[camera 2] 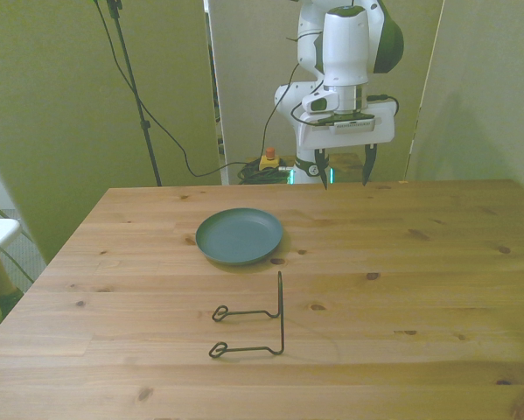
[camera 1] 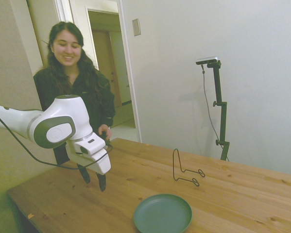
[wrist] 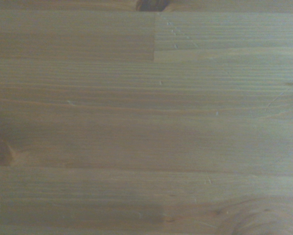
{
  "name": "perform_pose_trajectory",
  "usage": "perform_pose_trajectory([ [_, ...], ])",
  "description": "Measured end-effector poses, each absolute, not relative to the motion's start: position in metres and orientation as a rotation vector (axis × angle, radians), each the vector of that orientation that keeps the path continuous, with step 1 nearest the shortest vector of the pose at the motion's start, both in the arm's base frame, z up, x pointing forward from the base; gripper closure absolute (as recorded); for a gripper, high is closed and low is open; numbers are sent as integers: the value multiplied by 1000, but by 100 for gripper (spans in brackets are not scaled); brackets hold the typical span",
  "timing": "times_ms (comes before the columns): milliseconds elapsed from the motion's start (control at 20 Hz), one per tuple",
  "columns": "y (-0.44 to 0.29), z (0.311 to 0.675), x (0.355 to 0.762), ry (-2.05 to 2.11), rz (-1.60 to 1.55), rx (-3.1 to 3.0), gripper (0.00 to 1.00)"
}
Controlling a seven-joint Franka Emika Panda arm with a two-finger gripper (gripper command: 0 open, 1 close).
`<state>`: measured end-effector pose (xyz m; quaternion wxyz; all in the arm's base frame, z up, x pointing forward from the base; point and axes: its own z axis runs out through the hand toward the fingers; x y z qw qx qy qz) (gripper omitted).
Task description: Load the plate
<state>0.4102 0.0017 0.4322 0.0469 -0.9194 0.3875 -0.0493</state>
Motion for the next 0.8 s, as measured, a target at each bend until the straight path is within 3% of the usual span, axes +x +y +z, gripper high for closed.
perform_pose_trajectory([
  [800,-28,443,422,1353,-291,-2849,0],
])
